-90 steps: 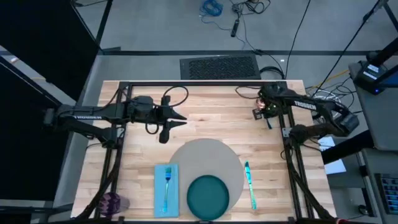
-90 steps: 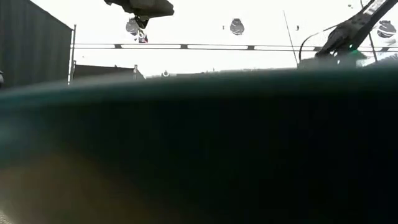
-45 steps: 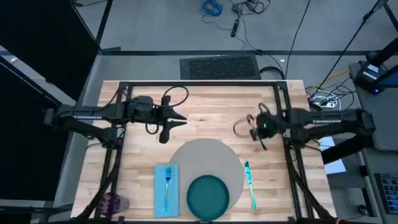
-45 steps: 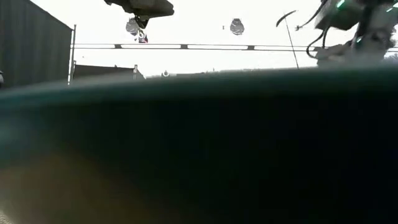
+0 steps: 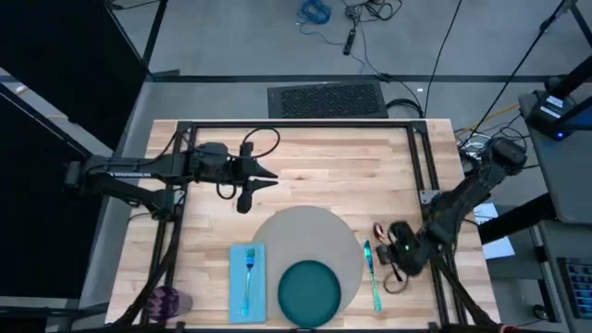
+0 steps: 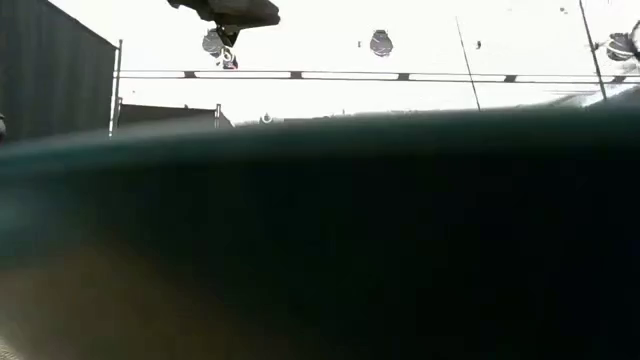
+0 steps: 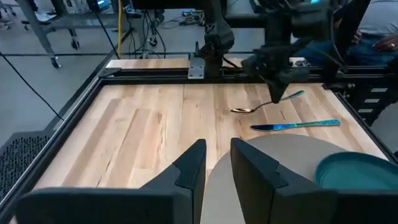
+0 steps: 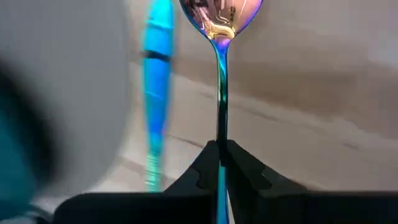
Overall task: Set table place
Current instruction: Put the blue spoon to the right of the blue table knife
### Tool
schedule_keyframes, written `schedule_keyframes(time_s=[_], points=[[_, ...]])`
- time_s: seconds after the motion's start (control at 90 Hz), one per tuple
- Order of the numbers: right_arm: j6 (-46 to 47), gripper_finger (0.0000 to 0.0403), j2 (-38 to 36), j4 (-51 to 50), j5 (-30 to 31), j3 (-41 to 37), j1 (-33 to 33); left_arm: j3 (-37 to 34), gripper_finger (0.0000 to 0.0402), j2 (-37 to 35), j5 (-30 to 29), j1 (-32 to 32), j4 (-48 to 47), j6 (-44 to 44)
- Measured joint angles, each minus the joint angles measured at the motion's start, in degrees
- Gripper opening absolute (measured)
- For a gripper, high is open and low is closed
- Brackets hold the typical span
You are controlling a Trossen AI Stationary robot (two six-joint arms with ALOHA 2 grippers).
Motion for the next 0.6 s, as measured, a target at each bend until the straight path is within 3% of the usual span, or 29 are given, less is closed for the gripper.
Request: schedule_keyframes(time_s=[0.211,0.433,0.6], points=[[-0.2,0.0000,10.2,-5.4,0.0,10.9,-0.2,0.0,0.0061,0.0,0.2,0.0,0.0,-1.3],[1.3,0.0000,19.4,-28.0,-10.4,25.1,0.7,0.0,0.0061,0.0,0.2,0.0,0.1,-1.0],[1.8,0.0000,23.1,-25.0,-11.5,26.4,0.9,0.0,0.0061,0.0,0.2,-0.4,0.1,-1.5]])
